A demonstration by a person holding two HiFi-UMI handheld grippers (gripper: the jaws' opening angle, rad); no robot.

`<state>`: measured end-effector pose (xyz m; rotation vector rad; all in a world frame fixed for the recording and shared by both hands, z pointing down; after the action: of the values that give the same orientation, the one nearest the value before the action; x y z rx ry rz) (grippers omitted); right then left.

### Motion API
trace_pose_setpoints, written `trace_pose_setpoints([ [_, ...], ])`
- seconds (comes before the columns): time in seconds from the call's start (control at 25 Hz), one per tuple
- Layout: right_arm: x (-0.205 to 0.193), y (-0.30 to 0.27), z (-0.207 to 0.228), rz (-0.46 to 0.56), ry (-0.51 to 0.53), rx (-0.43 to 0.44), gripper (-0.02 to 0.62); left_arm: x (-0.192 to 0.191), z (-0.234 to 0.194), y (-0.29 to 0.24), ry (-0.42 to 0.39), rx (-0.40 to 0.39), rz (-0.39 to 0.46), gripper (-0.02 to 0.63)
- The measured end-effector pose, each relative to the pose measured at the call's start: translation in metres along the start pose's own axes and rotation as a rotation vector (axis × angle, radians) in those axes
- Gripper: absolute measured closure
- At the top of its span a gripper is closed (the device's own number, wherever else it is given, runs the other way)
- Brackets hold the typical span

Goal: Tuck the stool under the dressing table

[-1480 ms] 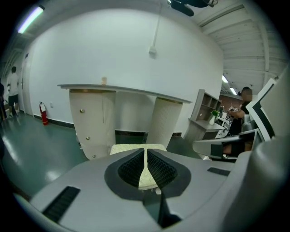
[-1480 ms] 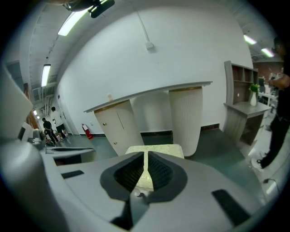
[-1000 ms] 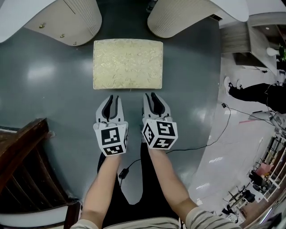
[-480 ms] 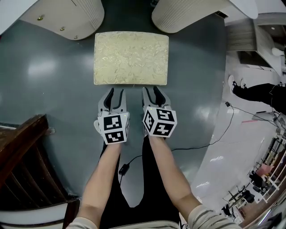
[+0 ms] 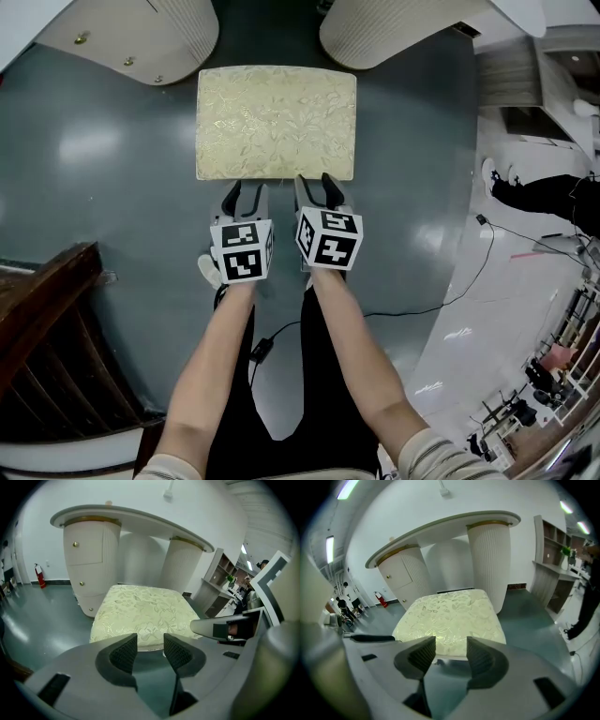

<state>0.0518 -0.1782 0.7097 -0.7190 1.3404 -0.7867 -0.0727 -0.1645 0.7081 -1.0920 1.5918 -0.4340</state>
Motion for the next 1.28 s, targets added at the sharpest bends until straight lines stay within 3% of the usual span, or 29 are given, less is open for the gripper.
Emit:
trace_pose_setpoints([
  [0.4, -0.021, -0.028, -0.001, -0.117, 0.02, 0.008, 0.353, -0.007, -0.012, -0.025, -0.006, 0.021, -0.07, 0.413],
  [0.92, -0.023, -0.042, 0.0, -0.11, 0.07, -0.029, 0.351, -0.018, -0.02, -0.043, -0.066, 0.054, -0.113, 0.41],
  [1.28, -0.026, -0.052, 0.004, -0.105, 0.075, -0.019, 0.351, -0.022, -0.022, -0.054, -0.06, 0.059, -0.111, 0.41],
])
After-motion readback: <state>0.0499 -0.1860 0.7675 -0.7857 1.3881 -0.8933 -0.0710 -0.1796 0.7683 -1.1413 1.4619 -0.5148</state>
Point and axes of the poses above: the fingertips, and each gripper's own axes: y backward along the fingers, z to its right, x out of its top, the point moved 1 cm from there along y, backward along the fingers, and after that the axes turned 10 degrees about -x, right-handed, at the moved point
